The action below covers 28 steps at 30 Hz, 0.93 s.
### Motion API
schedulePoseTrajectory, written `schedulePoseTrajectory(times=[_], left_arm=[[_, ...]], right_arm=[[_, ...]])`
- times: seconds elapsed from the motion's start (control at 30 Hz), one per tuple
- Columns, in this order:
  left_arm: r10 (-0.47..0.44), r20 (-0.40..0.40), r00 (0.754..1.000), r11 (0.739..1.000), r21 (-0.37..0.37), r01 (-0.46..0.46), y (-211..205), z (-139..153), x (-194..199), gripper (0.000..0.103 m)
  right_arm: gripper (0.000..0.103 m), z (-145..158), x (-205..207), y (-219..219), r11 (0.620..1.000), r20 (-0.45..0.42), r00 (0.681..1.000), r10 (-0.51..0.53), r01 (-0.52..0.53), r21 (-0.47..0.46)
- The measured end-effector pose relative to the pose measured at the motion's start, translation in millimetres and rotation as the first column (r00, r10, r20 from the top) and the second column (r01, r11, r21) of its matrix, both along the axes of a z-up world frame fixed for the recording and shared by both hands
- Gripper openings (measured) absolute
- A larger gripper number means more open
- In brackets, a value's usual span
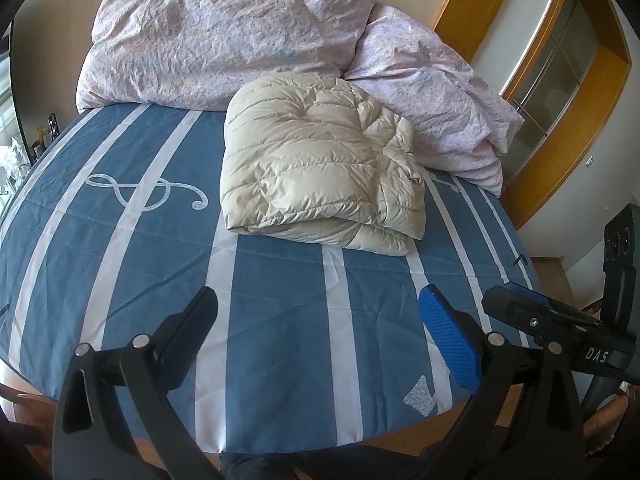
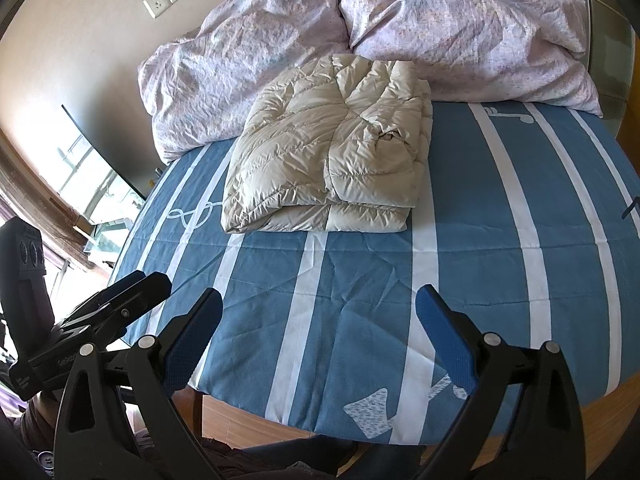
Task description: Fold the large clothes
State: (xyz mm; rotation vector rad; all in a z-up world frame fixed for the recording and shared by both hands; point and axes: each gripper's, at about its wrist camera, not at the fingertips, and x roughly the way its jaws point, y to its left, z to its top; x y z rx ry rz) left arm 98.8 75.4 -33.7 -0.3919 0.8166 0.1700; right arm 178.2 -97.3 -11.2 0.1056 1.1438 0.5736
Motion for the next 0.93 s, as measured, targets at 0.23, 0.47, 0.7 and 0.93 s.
schedulePoseTrajectory(times=[0.23,0.47,0.7,0.93], left_arm=[[0.001,-0.003,1.0,1.0,0.002,-0.001,0.0,-0.3,0.9,0.1],[0.001,-0.003,1.0,1.0,0.003,-0.001,-0.9,0.0,1.5,0.1],[0.002,-0.004,1.0,1.0,0.003,-0.002,-2.2,0.3,2.8,0.1],[0.002,-0.004,1.0,1.0,0.003,-0.002,-2.3,0.3,2.9,0.1]], right_arm=[[0.099,-0.3,2.1,-1.1,1.0,0.0,1.0,0.005,-0.005,0.001],[0.099,-0.8,2.1,-1.1,1.0,0.0,1.0,0.007,-0.007,0.001],[0.099,-0.6,3.0,-1.3,1.0,-0.001,1.0,0.008,-0.008,0.001],[0.099,-0.5,3.6,-1.6,1.0,-0.002,1.0,0.008,-0.008,0.001]])
